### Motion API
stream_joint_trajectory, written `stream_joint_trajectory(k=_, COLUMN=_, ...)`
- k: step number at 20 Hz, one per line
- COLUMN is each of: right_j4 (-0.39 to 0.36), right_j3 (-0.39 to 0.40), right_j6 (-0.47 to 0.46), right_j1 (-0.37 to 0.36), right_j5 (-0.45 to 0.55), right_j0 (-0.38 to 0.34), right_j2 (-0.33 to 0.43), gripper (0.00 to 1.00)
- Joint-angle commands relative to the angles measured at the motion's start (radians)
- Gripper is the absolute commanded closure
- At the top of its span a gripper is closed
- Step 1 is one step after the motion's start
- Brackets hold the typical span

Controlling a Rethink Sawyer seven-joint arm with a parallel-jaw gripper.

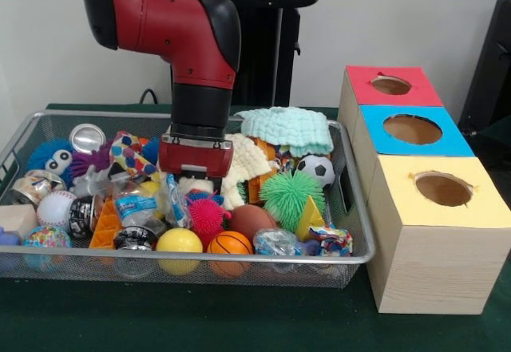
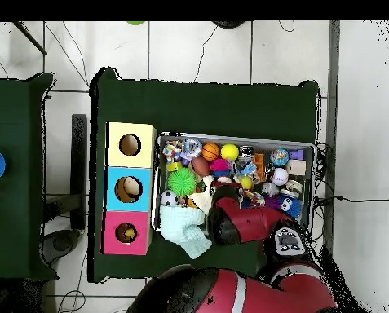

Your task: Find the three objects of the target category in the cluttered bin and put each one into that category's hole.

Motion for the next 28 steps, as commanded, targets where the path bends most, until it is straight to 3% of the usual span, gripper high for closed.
stream_joint_trajectory(k=1, right_j4=-0.080, right_j3=-0.154, right_j6=-0.142, right_j1=0.108, right_j5=0.366, right_j0=-0.100, right_j2=-0.035, gripper=0.00)
stream_joint_trajectory(k=15, right_j4=-0.174, right_j3=-0.162, right_j6=-0.256, right_j1=-0.011, right_j5=0.598, right_j0=-0.139, right_j2=0.022, gripper=0.00)
stream_joint_trajectory(k=28, right_j4=-0.233, right_j3=-0.181, right_j6=-0.254, right_j1=-0.022, right_j5=0.639, right_j0=-0.154, right_j2=0.054, gripper=0.00)
